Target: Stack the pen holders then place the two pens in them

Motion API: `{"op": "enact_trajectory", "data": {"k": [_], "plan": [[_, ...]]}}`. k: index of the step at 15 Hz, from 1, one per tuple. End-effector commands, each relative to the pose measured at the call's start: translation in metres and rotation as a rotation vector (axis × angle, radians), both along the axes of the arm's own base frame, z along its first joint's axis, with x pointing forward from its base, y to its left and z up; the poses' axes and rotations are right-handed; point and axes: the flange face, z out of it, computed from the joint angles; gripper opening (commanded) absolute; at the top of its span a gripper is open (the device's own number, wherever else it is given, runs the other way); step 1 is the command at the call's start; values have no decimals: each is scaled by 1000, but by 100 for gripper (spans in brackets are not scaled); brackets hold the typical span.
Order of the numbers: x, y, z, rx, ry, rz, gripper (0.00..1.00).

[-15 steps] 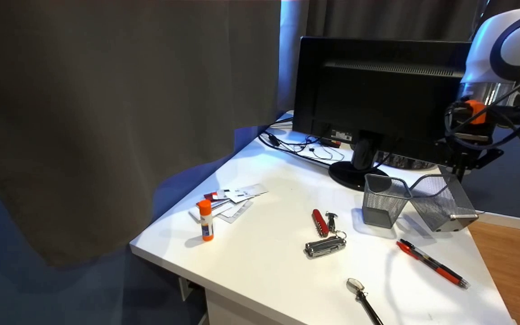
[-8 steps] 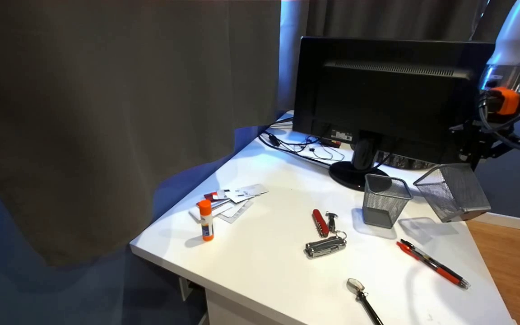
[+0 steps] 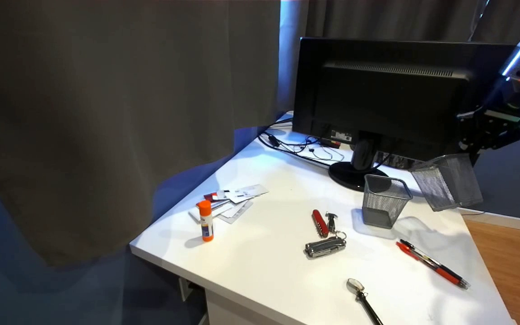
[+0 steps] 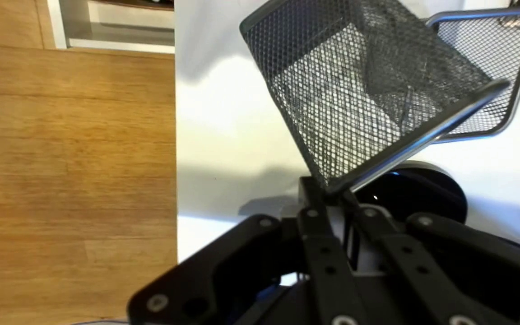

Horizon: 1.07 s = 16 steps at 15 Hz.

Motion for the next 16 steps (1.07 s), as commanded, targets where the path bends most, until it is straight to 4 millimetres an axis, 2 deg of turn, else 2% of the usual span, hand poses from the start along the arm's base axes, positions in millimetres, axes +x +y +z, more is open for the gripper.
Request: {"op": "enact_trajectory", "data": {"k": [1,4,7,11,16], "plan": [[-20,-8,15,40,-105,103,3],[-24,-1,21,71,-190,213,3],[-26,15,20,119,-258,327,3],[-27,39,29,206,-327,466,3],[-15,39,28,267,-373,594,3]]}}
